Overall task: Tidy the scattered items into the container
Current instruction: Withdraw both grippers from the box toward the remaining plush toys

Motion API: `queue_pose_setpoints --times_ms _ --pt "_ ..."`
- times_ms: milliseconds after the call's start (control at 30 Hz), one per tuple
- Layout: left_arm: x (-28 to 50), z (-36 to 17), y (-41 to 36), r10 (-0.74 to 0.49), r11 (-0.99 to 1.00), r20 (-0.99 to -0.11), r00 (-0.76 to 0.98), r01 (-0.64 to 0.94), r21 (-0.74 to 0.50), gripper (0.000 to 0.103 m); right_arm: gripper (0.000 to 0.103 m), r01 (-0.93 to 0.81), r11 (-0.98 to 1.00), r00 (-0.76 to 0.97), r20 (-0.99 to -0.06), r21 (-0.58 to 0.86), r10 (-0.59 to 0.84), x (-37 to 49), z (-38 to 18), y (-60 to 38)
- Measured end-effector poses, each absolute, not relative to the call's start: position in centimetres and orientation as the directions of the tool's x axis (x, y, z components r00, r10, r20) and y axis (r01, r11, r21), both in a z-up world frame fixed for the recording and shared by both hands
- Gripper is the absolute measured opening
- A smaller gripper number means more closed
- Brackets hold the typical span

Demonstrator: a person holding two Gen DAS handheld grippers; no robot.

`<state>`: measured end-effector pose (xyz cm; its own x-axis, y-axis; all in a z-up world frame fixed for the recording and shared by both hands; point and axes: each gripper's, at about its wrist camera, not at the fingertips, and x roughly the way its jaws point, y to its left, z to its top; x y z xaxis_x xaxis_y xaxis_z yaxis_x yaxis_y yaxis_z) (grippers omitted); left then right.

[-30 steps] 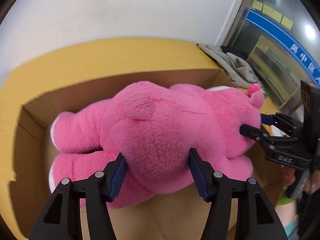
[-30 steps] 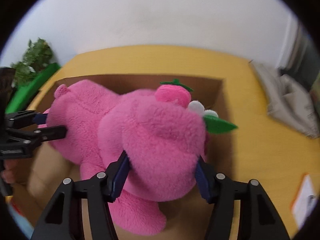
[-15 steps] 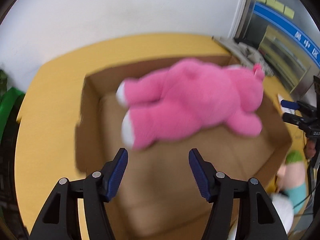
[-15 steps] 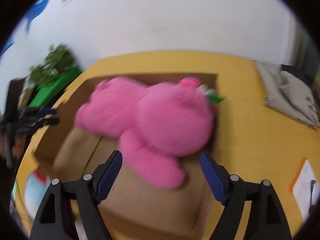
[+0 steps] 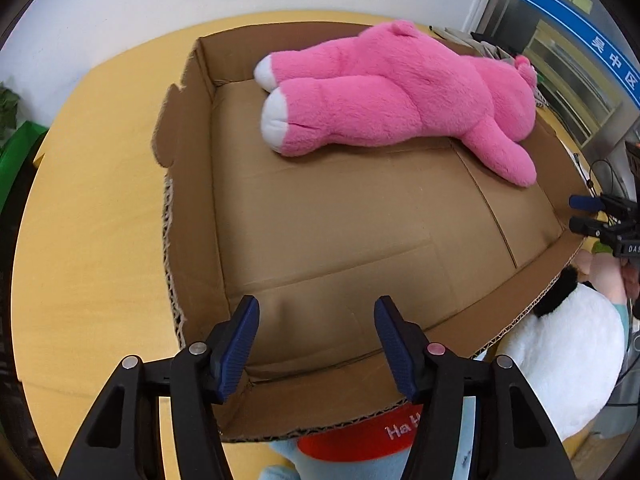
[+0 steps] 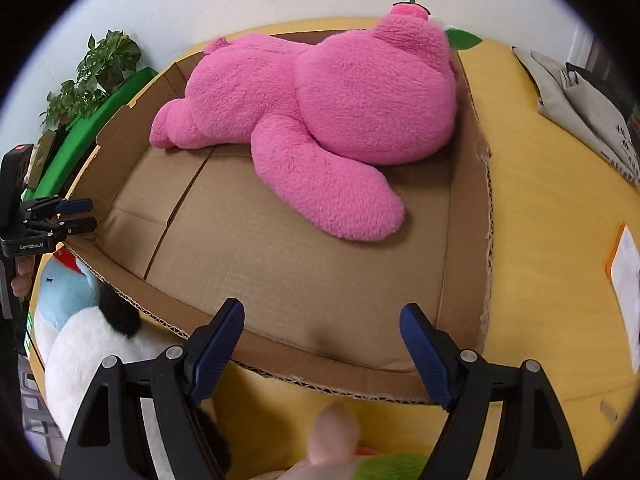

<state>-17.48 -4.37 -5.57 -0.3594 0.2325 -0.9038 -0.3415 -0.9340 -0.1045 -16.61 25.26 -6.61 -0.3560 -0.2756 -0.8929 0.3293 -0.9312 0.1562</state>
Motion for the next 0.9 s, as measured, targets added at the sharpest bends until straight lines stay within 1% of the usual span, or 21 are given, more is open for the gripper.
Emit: queue_pose_setpoints --times_ms 67,167,200,267,333,367,400,500,567,667,833,900 --pt "-16.7 -5.3 -4.8 0.244 -0.935 -0.898 -0.366 -0.336 -0.116 0.064 0.08 0.313 -0.937 -0.364 -0.891 0.158 -0.271 -16.1 -6.6 25.5" --pt "-15.5 -4.3 -5.4 0.231 -0.944 -0.883 -0.408 -0.314 -0.102 0.067 0.08 0.286 -0.951 -0.403 -0.885 0.119 -0.232 -15.1 -6.3 25.0" --pt "-15.1 -3.6 -5.7 0.231 -0.948 -0.872 -0.431 -0.301 -0.103 0.068 0.08 0.265 -0.96 -0.435 -0.877 0.091 -0.204 -14.7 -5.7 24.8" --pt "-14.3 -1.8 -6.4 0.24 -0.953 -0.84 -0.487 -0.284 -0.108 0.073 0.08 0.243 -0.966 -0.508 -0.837 0.088 -0.204 -13.4 -3.9 24.5" --pt "-12.9 0.6 -6.9 0.226 -0.96 -0.795 -0.563 -0.269 -0.082 0.091 0.08 0.251 -0.961 -0.602 -0.759 0.114 -0.247 -11.0 -0.7 24.0" --pt "-11.7 1.9 -6.9 0.206 -0.965 -0.769 -0.605 -0.257 -0.056 0.095 0.082 0.254 -0.96 -0.637 -0.727 0.114 -0.255 -9.7 0.5 23.8" --pt "-10.4 3.2 -6.8 0.182 -0.97 -0.743 -0.644 -0.243 -0.027 0.102 0.084 0.253 -0.961 -0.683 -0.684 0.107 -0.256 -8.2 2.0 23.5" --pt "-6.5 6.0 -6.4 0.121 -0.98 -0.68 -0.723 -0.194 0.032 0.103 0.086 0.232 -0.966 -0.751 -0.611 0.111 -0.25 -4.6 3.8 23.0" --pt "-4.4 6.9 -6.0 0.098 -0.986 -0.66 -0.745 -0.162 0.037 0.103 0.087 0.223 -0.965 -0.757 -0.599 0.137 -0.26 -3.5 3.6 22.6" --pt "-2.1 7.0 -4.6 0.093 -0.99 -0.654 -0.751 -0.142 0.022 0.103 0.087 0.198 -0.964 -0.757 -0.597 0.176 -0.264 -2.3 2.6 22.1" --pt "0.1 6.2 -1.9 0.05 -0.993 -0.639 -0.767 -0.105 0.048 0.103 0.087 0.172 -0.979 -0.792 -0.577 0.104 -0.201 -0.5 2.5 21.5" --pt "0.6 5.9 -1.3 0.051 -0.994 -0.64 -0.767 -0.098 0.038 0.103 0.087 0.162 -0.983 -0.806 -0.565 0.081 -0.18 0.3 2.9 21.8"
